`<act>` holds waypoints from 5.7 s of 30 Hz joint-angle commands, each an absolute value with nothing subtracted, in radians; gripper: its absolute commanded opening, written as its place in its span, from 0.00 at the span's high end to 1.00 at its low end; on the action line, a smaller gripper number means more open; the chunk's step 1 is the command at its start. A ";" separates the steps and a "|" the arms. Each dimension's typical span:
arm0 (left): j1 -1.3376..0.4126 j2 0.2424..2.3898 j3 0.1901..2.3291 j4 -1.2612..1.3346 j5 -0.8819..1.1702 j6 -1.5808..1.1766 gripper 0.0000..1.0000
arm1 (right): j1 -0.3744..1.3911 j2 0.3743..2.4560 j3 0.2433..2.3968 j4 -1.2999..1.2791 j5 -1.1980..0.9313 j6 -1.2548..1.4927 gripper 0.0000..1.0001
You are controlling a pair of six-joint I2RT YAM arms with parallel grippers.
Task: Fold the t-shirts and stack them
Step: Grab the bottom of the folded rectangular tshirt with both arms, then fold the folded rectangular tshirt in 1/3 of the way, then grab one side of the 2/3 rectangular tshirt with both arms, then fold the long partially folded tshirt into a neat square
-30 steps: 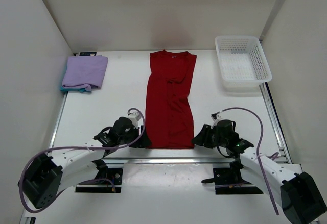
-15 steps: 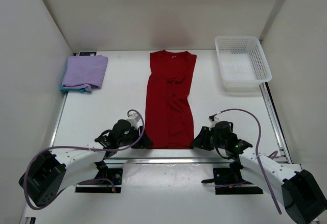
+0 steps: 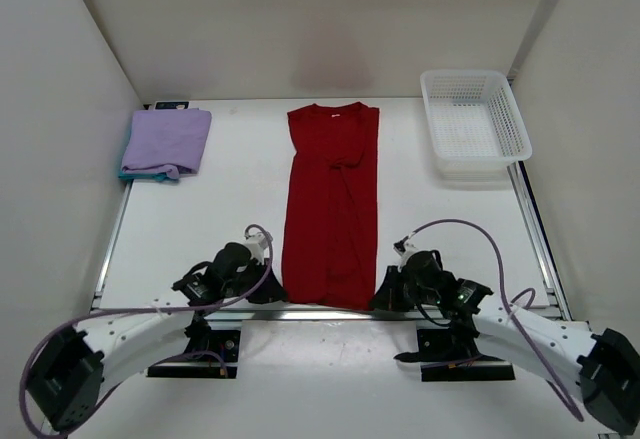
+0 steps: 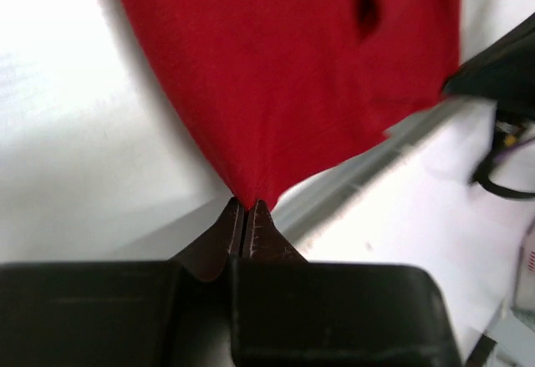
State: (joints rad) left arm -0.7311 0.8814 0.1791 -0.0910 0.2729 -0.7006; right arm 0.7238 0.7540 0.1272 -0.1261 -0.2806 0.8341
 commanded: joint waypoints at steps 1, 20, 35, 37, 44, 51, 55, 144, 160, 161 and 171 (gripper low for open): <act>-0.719 0.709 0.190 -0.305 0.319 -0.715 1.00 | 0.866 0.663 0.167 -0.282 -0.200 0.934 1.00; -0.420 1.196 0.753 -0.187 0.347 -0.558 1.00 | 0.272 1.122 0.707 -0.249 -0.419 0.442 1.00; -0.324 1.864 1.258 -0.160 0.278 -0.564 0.98 | 0.135 1.750 1.130 -0.100 -0.514 0.439 1.00; -0.308 1.897 1.258 -0.114 0.333 -0.586 0.83 | 0.130 1.795 1.164 -0.097 -0.502 0.445 0.97; -0.321 1.757 1.167 0.020 0.342 -0.600 0.55 | 0.161 1.703 1.076 -0.008 -0.471 0.471 0.62; -0.465 1.581 0.824 0.238 0.299 -0.690 0.56 | 0.316 1.636 0.912 0.134 -0.417 0.459 1.00; -0.463 1.643 0.701 0.311 0.345 -0.735 0.61 | 0.405 1.743 1.008 0.043 -0.402 0.405 1.00; -0.250 1.848 1.302 -0.109 0.235 -0.644 1.00 | 0.132 1.889 1.371 -0.189 -0.497 0.451 1.00; -0.182 1.954 1.356 0.066 0.258 -0.742 0.61 | 0.110 2.024 1.560 -0.135 -0.492 0.433 0.60; -0.196 1.930 1.345 0.078 0.259 -0.738 0.64 | 0.124 2.005 1.536 -0.111 -0.483 0.434 0.69; -0.373 1.823 0.921 0.281 0.276 -0.804 0.73 | 0.262 1.904 1.114 0.084 -0.500 0.518 1.00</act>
